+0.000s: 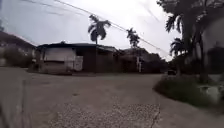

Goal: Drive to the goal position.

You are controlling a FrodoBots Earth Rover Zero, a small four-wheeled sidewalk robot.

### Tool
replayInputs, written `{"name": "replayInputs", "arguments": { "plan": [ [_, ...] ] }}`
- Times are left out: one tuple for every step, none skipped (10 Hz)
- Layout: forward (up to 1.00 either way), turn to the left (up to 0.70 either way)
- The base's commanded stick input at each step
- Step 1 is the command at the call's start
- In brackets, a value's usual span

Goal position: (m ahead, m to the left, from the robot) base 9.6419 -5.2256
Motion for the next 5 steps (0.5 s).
{"name": "replayInputs", "arguments": {
  "plan": [
    [0.7, 0.0],
    [0.7, 0.0],
    [0.7, 0.0],
    [0.7, 0.0],
    [0.7, 0.0]
  ]
}}
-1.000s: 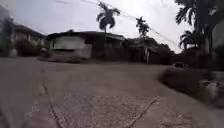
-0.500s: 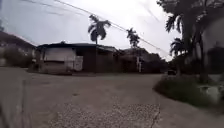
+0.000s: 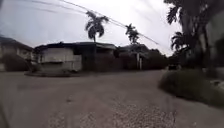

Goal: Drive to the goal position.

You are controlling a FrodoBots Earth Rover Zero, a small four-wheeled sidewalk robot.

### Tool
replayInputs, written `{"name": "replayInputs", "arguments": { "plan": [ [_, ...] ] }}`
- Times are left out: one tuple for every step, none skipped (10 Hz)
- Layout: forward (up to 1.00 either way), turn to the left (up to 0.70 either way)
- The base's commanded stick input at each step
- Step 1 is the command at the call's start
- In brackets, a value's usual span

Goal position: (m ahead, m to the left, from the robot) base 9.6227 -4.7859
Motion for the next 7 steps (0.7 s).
{"name": "replayInputs", "arguments": {
  "plan": [
    [0.7, 0.0],
    [0.7, 0.0],
    [0.7, 0.0],
    [0.7, 0.0],
    [0.7, 0.0],
    [0.7, -0.09],
    [0.7, -0.23]
  ]
}}
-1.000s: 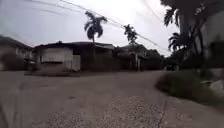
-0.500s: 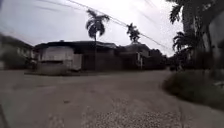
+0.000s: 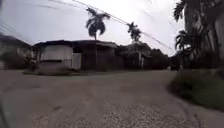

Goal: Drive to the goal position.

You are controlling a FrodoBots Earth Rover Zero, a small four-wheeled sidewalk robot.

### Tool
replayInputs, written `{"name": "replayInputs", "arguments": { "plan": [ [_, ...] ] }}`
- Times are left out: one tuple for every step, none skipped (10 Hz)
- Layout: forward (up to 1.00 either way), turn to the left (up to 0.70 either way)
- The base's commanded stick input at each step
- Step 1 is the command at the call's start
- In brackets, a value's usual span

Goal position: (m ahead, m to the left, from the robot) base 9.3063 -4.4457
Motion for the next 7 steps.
{"name": "replayInputs", "arguments": {
  "plan": [
    [0.7, -0.32],
    [0.7, -0.27],
    [0.7, -0.16],
    [0.7, -0.04],
    [0.7, 0.0],
    [0.7, 0.0],
    [0.7, -0.06]
  ]
}}
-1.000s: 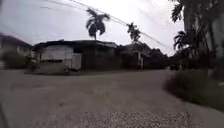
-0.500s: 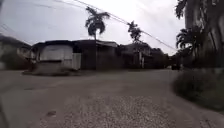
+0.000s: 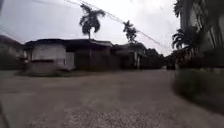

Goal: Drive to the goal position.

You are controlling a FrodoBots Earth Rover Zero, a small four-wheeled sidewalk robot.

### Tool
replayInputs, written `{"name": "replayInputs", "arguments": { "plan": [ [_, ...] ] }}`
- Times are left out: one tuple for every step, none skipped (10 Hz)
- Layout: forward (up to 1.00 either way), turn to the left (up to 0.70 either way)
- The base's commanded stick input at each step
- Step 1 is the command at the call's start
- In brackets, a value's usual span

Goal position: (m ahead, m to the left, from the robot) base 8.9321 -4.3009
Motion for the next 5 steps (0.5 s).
{"name": "replayInputs", "arguments": {
  "plan": [
    [0.7, -0.32],
    [0.7, -0.35],
    [0.7, -0.13],
    [0.7, 0.0],
    [0.7, 0.0]
  ]
}}
